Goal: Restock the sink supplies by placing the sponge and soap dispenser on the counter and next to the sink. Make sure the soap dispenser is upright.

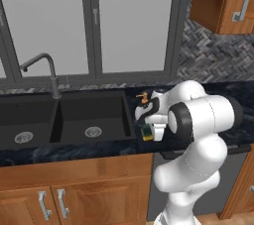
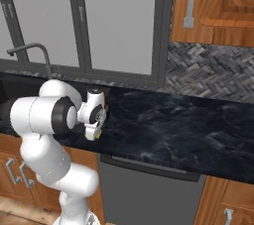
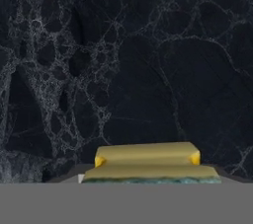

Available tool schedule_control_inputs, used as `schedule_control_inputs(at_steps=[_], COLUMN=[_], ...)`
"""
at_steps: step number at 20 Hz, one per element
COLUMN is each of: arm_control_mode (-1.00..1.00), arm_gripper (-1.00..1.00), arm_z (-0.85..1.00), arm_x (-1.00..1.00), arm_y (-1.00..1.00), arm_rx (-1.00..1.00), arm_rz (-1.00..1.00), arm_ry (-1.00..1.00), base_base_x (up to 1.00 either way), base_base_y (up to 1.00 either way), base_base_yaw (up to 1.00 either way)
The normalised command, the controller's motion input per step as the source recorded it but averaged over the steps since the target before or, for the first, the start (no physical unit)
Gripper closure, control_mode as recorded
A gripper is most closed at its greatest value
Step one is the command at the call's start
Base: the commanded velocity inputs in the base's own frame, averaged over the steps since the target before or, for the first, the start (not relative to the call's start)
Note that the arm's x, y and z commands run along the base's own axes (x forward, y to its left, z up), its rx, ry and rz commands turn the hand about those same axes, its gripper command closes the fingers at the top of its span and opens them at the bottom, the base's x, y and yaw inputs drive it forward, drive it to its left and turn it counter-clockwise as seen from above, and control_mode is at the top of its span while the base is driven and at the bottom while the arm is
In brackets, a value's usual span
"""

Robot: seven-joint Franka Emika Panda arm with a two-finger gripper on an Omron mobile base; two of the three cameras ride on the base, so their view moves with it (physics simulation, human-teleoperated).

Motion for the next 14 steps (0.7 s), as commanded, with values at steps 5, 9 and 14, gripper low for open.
schedule_control_inputs(at_steps=[5,9,14], arm_control_mode=[-1.00,-1.00,-1.00], arm_gripper=[-1.00,-1.00,-1.00], arm_z=[0.01,0.30,0.31], arm_x=[0.00,0.00,-0.01], arm_y=[0.00,0.00,0.00], arm_rx=[0.00,0.00,0.00], arm_rz=[0.00,0.00,0.00], arm_ry=[-0.04,-0.04,0.00], base_base_x=[0.00,0.00,0.00], base_base_y=[0.00,0.00,0.00], base_base_yaw=[0.00,0.00,0.00])
